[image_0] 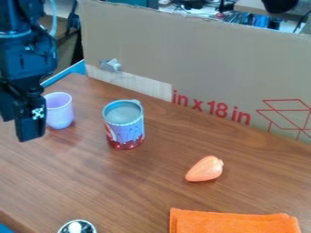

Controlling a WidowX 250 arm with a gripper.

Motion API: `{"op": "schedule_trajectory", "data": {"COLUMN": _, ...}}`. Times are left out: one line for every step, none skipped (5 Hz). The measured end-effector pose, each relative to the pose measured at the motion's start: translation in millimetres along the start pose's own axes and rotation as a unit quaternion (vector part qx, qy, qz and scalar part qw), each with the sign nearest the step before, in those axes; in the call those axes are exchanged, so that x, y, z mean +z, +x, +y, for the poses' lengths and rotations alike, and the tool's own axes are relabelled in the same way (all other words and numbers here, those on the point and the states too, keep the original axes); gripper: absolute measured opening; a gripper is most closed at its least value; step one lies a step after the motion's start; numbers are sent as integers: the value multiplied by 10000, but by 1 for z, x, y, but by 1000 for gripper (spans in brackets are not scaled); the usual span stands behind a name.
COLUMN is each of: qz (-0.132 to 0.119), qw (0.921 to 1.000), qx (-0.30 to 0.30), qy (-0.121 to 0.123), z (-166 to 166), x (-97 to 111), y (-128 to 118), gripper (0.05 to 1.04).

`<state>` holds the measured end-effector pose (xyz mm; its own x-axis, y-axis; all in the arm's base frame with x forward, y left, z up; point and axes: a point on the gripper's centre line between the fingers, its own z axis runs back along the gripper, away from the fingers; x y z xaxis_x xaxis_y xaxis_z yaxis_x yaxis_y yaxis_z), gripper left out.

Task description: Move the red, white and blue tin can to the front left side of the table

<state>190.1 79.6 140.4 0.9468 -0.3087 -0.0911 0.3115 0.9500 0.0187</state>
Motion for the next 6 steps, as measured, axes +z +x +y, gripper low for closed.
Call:
{"op": "schedule_trajectory", "data": {"qz": 79, "qw": 10000, "qx": -7, "qy": -59, "z": -1, "x": -4, "y": 0, "gripper": 1007}}
{"op": "schedule_trajectory", "data": {"qz": -25, "qw": 9999, "qx": -14, "qy": 100, "z": 4, "x": -12, "y": 35, "gripper": 1007}}
{"op": "schedule_trajectory", "data": {"qz": -411, "qw": 9988, "qx": -18, "qy": 257, "z": 8, "x": -11, "y": 64, "gripper": 1007}}
{"op": "schedule_trajectory", "data": {"qz": -673, "qw": 9973, "qx": 42, "qy": 274, "z": 15, "x": -17, "y": 99, "gripper": 1007}}
{"op": "schedule_trajectory", "data": {"qz": -878, "qw": 9948, "qx": 370, "qy": 366, "z": 25, "x": -17, "y": 131, "gripper": 1007}}
{"op": "schedule_trajectory", "data": {"qz": -998, "qw": 9929, "qx": 616, "qy": 209, "z": 31, "x": -14, "y": 159, "gripper": 1007}}
